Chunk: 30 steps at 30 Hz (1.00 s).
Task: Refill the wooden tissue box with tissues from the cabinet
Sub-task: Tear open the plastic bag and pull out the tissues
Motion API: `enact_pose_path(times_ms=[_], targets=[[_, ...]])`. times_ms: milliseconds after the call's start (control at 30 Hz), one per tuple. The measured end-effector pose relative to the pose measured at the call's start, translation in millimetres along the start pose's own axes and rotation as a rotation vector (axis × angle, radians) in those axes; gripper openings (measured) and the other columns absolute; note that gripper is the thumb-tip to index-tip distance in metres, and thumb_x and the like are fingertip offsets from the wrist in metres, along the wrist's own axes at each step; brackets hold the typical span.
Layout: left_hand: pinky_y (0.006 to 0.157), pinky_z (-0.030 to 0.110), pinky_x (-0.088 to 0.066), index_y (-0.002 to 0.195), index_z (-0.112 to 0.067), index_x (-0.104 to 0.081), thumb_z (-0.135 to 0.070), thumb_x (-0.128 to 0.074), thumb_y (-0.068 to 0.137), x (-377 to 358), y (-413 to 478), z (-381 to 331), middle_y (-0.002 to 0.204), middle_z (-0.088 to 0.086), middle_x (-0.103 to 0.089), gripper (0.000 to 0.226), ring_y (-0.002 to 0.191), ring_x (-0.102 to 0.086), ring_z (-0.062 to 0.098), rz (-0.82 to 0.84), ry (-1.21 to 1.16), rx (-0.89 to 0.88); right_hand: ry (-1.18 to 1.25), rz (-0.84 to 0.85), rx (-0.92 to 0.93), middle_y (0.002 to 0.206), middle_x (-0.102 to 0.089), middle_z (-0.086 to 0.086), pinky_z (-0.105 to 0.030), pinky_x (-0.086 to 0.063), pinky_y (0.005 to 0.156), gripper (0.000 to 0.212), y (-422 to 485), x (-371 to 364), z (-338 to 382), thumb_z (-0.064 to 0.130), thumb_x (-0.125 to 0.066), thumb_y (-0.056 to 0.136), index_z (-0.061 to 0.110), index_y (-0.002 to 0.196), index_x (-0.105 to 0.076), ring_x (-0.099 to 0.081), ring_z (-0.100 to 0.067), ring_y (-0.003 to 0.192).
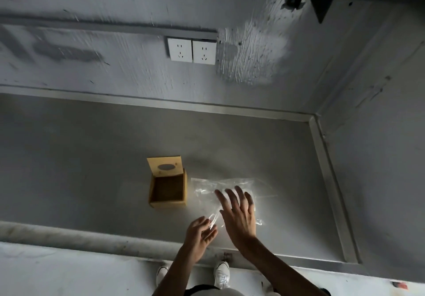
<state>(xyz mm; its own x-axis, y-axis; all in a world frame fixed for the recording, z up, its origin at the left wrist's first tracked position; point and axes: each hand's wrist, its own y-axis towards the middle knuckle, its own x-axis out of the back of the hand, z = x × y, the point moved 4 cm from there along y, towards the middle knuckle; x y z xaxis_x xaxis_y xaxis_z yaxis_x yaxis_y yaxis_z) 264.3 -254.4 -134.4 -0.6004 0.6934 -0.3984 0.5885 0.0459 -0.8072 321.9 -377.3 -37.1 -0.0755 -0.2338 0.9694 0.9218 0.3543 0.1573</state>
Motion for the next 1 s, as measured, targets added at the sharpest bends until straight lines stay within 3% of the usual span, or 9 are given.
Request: enact_pose_path(times_ms=[133,300,400,500,567,667,833,933,1000], targets=[[0.087,0.045,-0.054,0.125,0.007,-0.047,0.006,-0.057,0.089,2.5,3.5,0.6,0.109,0.025,-0.058,0.038,0.09,-0.062,0.034,-0.021,0.004,-0.025,-0.01,-0.014,0.079,0.087,-0.07,0.001,-0.036,-0.047,0.088,0.039,15.2,-9.3,-3.9,0.011,-0.084,0.061,0.023,0.095,-0.069,-0.064,-0.022,0.089],[0.09,0.041,-0.053,0.123,-0.001,-0.046,-0.001,-0.066,0.086,-3.0,2.8,-6.7,0.118,0.026,-0.059,0.043,0.107,-0.063,0.036,-0.005,0.018,-0.07,-0.097,0.276,0.156,0.102,-0.066,-0.003,-0.031,-0.057,0.059,0.053,1.6,-43.5,0.8,0.038,-0.084,0.063,0.021,0.107,-0.06,-0.064,-0.022,0.088],[0.074,0.033,-0.057,0.118,-0.003,-0.05,0.009,-0.062,0.085,-6.3,2.7,-10.8,0.113,0.022,-0.06,0.038,0.096,-0.064,0.033,-0.057,0.067,-0.092,-0.129,0.388,0.161,0.081,-0.068,0.003,-0.027,-0.052,0.052,0.051,5.3,-56.2,0.3,0.027,-0.091,0.049,0.02,0.09,-0.063,-0.066,-0.016,0.074],[0.054,0.028,-0.059,0.102,-0.005,-0.056,0.017,-0.057,0.085,-8.4,0.9,-20.1,0.092,0.02,-0.063,0.028,0.075,-0.062,0.028,-0.151,0.093,-0.115,-0.07,0.495,0.199,0.084,-0.068,0.003,-0.03,-0.051,0.061,0.025,20.8,-51.8,4.9,0.012,-0.075,0.067,0.021,0.086,-0.063,-0.065,-0.018,0.083],[0.049,0.03,-0.053,0.095,-0.008,-0.055,0.019,-0.053,0.085,-8.5,4.2,-25.1,0.073,0.017,-0.061,0.029,0.058,-0.057,0.023,-0.194,0.156,-0.142,0.049,0.631,0.219,0.104,-0.069,0.003,-0.033,-0.047,0.075,0.011,43.8,-43.6,1.5,0.02,-0.057,0.09,0.025,0.099,-0.063,-0.062,-0.019,0.101],[0.037,0.019,-0.034,0.102,-0.007,-0.045,0.025,-0.04,0.082,5.4,17.0,-21.5,0.047,0.01,-0.045,0.038,0.029,-0.037,0.013,-0.295,0.154,-0.15,0.161,0.734,0.111,0.113,-0.07,0.004,-0.028,-0.044,0.078,0.023,104.8,-27.1,-23.4,0.043,-0.054,0.093,0.028,0.104,-0.067,-0.064,-0.019,0.105],[0.028,0.015,-0.03,0.106,-0.009,-0.044,0.028,-0.038,0.078,16.9,20.6,-22.5,0.052,0.01,-0.042,0.047,0.027,-0.032,0.012,-0.385,0.2,-0.218,0.03,0.459,-0.307,0.11,-0.071,-0.007,-0.032,-0.048,0.084,0.027,236.5,-11.0,-97.9,0.039,-0.055,0.088,0.021,0.1,-0.07,-0.066,-0.028,0.102],[0.027,0.016,-0.032,0.103,0.002,-0.046,0.025,-0.036,0.085,10.2,29.9,-30.6,0.053,0.017,-0.049,0.031,0.025,-0.036,0.01,-0.416,0.267,-0.249,-0.044,0.458,-0.339,0.107,-0.073,-0.006,-0.031,-0.049,0.082,0.025,267.3,-21.5,-101.2,0.035,-0.059,0.086,0.021,0.102,-0.072,-0.068,-0.027,0.1],[0.031,0.021,-0.038,0.108,0.003,-0.049,0.016,-0.038,0.088,5.4,46.4,-35.0,0.08,0.037,-0.061,0.027,0.034,-0.046,0.016,-0.39,0.432,-0.23,-0.02,0.488,-0.313,0.116,-0.07,-0.006,-0.032,-0.048,0.087,0.029,271.7,-35.3,-95.0,0.035,-0.054,0.088,0.024,0.112,-0.067,-0.065,-0.027,0.107]])
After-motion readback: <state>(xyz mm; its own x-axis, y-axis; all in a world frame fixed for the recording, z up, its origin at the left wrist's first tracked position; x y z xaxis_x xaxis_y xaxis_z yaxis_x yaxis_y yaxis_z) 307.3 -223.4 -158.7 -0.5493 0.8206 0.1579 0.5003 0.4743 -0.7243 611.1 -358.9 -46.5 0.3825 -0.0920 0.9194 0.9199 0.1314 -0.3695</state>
